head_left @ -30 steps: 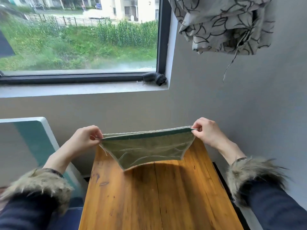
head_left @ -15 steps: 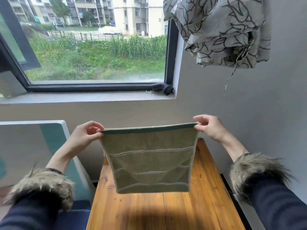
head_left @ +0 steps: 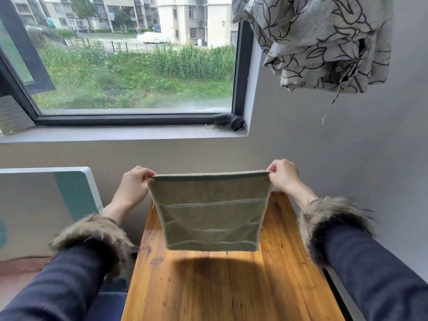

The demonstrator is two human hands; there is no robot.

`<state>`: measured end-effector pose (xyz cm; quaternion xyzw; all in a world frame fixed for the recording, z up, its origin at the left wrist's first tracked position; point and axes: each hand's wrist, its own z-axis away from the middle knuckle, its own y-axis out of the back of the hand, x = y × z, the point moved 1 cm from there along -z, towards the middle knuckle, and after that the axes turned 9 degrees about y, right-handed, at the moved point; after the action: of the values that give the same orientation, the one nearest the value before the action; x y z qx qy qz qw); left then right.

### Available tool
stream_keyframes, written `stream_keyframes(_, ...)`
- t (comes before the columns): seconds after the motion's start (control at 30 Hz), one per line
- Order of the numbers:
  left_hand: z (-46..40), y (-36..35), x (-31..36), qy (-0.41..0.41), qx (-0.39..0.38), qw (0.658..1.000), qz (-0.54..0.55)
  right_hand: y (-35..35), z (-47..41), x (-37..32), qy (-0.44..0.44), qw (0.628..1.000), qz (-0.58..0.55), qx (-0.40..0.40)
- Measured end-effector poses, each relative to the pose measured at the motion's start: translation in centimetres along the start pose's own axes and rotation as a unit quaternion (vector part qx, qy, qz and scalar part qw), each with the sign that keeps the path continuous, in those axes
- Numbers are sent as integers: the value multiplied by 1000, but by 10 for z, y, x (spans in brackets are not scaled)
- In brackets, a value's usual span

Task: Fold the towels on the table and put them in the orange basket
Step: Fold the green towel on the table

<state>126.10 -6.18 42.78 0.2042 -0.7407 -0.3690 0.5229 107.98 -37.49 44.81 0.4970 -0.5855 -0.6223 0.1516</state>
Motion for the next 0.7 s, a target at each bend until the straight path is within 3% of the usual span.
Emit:
stream_keyframes(0.17,-17,3,16,-5,79,995,55,6,-19,-12,18,990,-64,126)
stream_keyframes(0.3,-2,0,5,0,69,993,97,2,-5,-4,21,979,-124,158)
stream_keyframes(0.4,25,-16,-14,32,30,994,96,-17,21,13,1,982,-153,108)
stream_keyframes(0.53,77,-51,-50,81,-22,994,72,-61,72,47,-26,991,-125,-23)
stream_keyframes(0.7,147,-97,-101,149,-179,973,-2,-109,141,86,-73,973,-91,-200)
